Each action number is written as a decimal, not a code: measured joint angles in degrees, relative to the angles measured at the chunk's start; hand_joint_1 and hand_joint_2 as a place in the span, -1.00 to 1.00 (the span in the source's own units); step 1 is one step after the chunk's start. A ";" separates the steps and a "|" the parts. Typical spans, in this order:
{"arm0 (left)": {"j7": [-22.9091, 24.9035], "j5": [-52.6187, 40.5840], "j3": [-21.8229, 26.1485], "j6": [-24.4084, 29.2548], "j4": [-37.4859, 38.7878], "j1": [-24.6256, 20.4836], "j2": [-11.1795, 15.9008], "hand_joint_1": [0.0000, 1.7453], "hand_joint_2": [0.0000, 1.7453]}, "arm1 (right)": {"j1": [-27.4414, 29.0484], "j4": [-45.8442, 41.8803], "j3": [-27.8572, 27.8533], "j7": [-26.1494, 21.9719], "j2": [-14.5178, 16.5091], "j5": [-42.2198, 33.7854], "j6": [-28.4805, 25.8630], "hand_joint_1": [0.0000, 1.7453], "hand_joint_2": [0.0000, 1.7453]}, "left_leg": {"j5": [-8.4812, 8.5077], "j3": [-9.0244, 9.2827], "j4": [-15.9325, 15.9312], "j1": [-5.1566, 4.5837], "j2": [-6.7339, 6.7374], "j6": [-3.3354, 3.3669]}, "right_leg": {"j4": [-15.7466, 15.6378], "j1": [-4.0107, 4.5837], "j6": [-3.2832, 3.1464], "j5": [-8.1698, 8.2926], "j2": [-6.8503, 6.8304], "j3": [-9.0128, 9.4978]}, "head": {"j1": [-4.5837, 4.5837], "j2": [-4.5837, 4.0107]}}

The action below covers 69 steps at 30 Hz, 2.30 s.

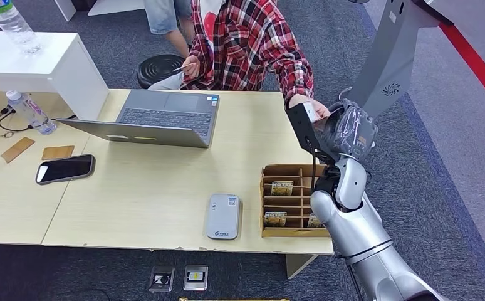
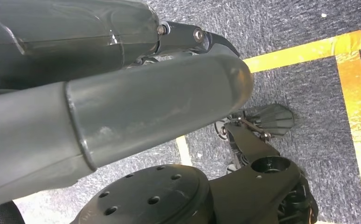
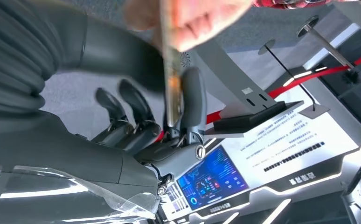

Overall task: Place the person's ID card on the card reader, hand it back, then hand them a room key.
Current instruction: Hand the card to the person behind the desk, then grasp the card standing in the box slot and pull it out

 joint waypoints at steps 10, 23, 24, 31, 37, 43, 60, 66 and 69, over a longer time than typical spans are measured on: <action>-0.56 1.59 0.27 0.16 0.01 1.17 0.00 -1.00 -1.00 | 3.73 -2.21 0.30 -0.85 -1.09 -7.95 0.16 -1.00 1.00 | -0.01 0.01 0.00 0.00 0.00 0.00 | -0.01 -0.01 0.00 0.00 0.00 0.00 | -0.01 0.00; -1.64 3.35 0.66 0.03 0.26 2.55 0.04 -1.00 -1.00 | 7.38 -16.51 8.34 -1.32 -8.04 -19.60 19.62 -1.00 1.00 | -0.01 0.00 0.00 0.00 0.01 -0.01 | 0.00 0.00 0.00 0.00 0.00 -0.01 | -0.01 0.00; -1.81 3.34 0.72 0.05 0.27 2.56 0.04 -1.00 -1.00 | 7.28 -16.93 9.22 -1.22 -8.29 -19.43 20.37 -1.00 1.00 | -0.01 0.00 0.00 0.00 0.01 -0.01 | 0.00 0.00 0.00 0.00 0.00 -0.01 | 0.00 0.00; -2.80 3.48 0.83 0.51 0.38 2.56 0.03 -1.00 -1.00 | 6.84 -17.48 13.49 -1.11 -8.80 -15.46 22.17 0.52 1.00 | -0.01 -0.02 0.00 0.00 0.00 -0.01 | 0.00 0.00 0.00 0.00 -0.01 -0.01 | -0.01 0.00; -2.79 3.98 0.83 0.55 0.43 2.55 0.09 -1.00 -1.00 | 6.83 -17.47 16.29 -0.28 -8.72 -10.54 23.73 1.00 1.00 | -0.01 -0.03 -0.01 0.00 -0.01 -0.01 | 0.00 0.00 0.00 0.00 -0.01 -0.01 | -0.01 0.00; -2.78 4.38 0.83 0.62 0.47 2.55 0.09 -1.00 -1.00 | 7.22 -17.25 17.76 0.84 -8.47 -7.72 23.64 0.98 1.00 | -0.01 -0.02 -0.01 0.00 -0.02 -0.01 | 0.00 0.00 0.00 0.00 -0.02 -0.01 | -0.01 0.00; -2.78 4.90 0.83 1.05 0.50 2.55 0.11 -1.00 -1.00 | 7.99 -15.07 18.79 2.09 -8.34 -5.97 23.85 -0.24 1.00 | -0.01 -0.02 -0.01 0.00 -0.02 -0.01 | 0.00 0.00 0.00 0.00 -0.01 -0.01 | 0.00 0.00; -2.68 5.01 0.83 1.05 0.50 2.55 0.11 -1.00 -1.00 | 8.01 -14.63 18.81 2.35 -8.34 -5.85 23.94 -0.18 1.00 | -0.01 -0.02 -0.01 0.00 -0.02 -0.01 | 0.00 0.00 0.00 0.00 -0.02 -0.01 | 0.00 0.00; -2.62 5.09 0.83 1.05 0.50 2.55 0.13 -1.00 -1.00 | 8.01 -14.60 18.81 2.49 -8.34 -5.80 24.01 -0.14 1.00 | -0.01 -0.02 -0.01 0.00 -0.02 -0.01 | 0.00 0.00 0.00 0.00 -0.02 -0.01 | 0.00 0.00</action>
